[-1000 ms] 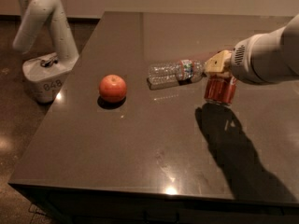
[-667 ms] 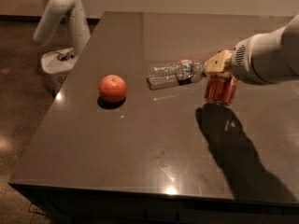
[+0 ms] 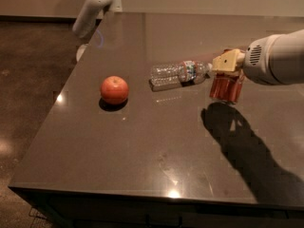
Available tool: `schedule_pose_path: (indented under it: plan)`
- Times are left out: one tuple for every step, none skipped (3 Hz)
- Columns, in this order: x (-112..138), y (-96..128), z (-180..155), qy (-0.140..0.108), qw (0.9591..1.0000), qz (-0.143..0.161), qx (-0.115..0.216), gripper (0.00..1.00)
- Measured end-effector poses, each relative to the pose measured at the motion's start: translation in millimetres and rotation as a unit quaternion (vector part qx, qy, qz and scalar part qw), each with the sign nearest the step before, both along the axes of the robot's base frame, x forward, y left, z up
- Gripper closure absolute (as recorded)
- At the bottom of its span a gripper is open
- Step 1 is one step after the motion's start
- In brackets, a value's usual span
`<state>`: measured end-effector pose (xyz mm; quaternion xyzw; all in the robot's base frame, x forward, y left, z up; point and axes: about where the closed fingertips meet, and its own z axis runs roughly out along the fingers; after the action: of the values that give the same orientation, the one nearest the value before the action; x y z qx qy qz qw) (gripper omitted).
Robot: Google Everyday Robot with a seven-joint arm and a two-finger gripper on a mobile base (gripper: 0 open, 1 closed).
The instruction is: Place coke can upright
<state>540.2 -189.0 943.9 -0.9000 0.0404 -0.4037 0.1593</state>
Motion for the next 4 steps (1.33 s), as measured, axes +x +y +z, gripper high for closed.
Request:
schedule_pose_path:
  plan:
    - [-1.1,-3.5,-1.1,-0.014,0.9986,0.027,0.044,1.0]
    - [-4.3,-3.5,-2.5,-0.031,0.9935,0.06,0.091,1.0]
    - [-12.6,-0.6,-6.9,-0.065,0.986,0.096,0.121,1.0]
    - [-20.6,2.7,-10.7,-0.112,0.9781,0.132,0.117,1.0]
